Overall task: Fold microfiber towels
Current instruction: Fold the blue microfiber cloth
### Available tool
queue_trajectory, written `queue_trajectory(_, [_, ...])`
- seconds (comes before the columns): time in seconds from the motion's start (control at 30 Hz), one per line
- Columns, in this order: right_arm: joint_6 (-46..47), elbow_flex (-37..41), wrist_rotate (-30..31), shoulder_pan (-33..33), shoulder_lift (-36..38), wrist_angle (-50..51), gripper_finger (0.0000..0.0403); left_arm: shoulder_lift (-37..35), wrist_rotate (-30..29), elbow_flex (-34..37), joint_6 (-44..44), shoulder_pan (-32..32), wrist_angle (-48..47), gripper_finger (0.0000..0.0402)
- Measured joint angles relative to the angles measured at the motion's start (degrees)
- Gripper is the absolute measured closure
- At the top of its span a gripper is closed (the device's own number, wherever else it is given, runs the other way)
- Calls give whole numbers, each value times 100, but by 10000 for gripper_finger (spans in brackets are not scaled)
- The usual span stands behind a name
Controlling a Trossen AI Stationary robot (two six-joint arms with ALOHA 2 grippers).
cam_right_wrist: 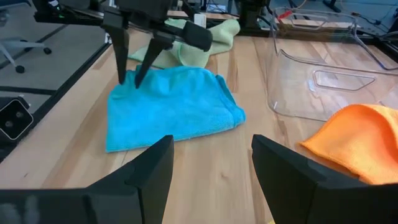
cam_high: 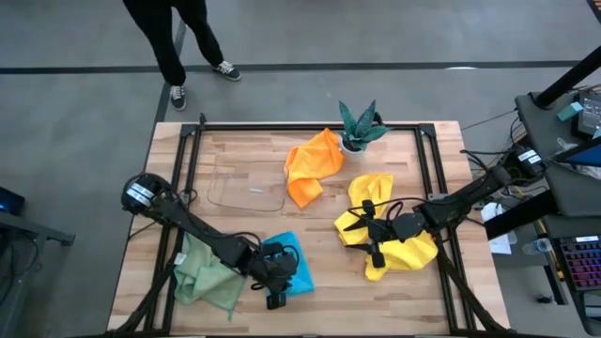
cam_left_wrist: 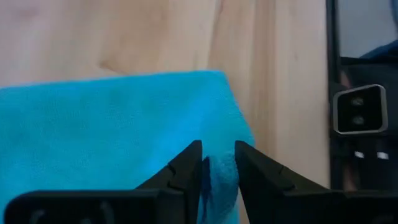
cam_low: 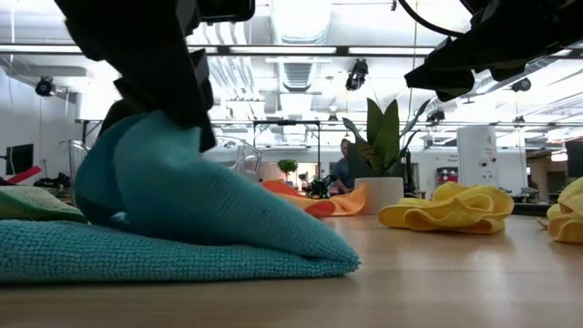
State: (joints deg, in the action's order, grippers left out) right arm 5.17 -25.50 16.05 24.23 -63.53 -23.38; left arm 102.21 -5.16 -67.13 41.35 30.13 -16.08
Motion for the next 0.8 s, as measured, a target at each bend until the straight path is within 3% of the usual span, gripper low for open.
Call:
queue_trajectory(0.27, [17, 11, 0, 0, 0, 0, 195, -15, 939, -18, 893, 4, -650, 319])
queue_trajectory(0.47, [19, 26, 0, 0, 0, 2, 195, -92, 1325, -33, 1125, 2, -1375, 319])
queue_trajectory(0.63, [19, 31, 0, 0, 0, 0, 195, -336, 1332, -9, 1528, 0, -2277, 319])
queue_trajectory(0.8, [19, 46, 0, 0, -2, 2, 195, -602, 716, 2, 1878, 0, -2902, 320])
